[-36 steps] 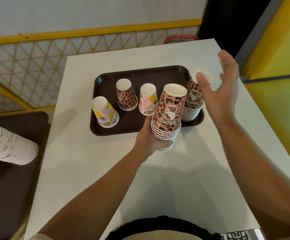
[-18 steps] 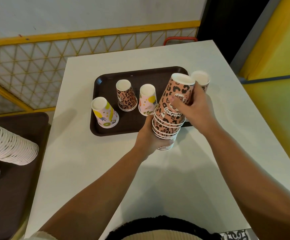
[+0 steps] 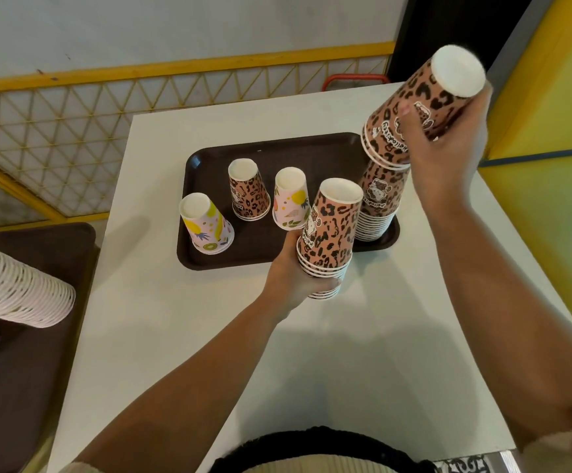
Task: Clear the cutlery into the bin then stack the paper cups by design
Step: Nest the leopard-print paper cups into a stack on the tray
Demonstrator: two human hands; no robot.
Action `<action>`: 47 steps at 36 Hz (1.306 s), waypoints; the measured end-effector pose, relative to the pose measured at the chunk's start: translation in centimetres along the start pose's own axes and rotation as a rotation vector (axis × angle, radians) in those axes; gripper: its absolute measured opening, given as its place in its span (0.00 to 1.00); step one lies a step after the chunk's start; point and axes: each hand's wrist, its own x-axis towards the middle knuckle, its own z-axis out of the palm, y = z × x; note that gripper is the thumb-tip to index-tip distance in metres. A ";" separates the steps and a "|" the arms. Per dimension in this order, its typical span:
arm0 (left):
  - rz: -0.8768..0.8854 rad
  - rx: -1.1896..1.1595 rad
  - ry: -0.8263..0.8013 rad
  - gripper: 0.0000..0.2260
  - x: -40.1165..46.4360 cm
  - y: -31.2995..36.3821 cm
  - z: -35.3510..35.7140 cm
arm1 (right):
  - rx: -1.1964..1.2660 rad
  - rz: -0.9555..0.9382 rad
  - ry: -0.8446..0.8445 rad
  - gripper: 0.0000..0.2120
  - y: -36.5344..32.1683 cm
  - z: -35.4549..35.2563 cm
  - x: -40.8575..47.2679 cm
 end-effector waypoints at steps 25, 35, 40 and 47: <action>0.030 -0.024 0.025 0.40 0.1 0.7 0.5 | -0.047 0.153 -0.640 0.33 2.7 0.3 -8.1; 0.021 0.030 0.035 0.42 0.0 0.8 0.6 | -0.072 0.146 -0.542 0.28 2.0 0.3 -7.3; 0.019 0.020 0.049 0.41 -0.2 0.7 0.6 | -0.047 0.156 -0.476 0.24 1.4 0.1 -6.5; 0.000 0.027 0.054 0.36 -0.1 0.6 0.5 | 0.120 0.221 -0.313 0.28 -0.1 -0.3 -4.1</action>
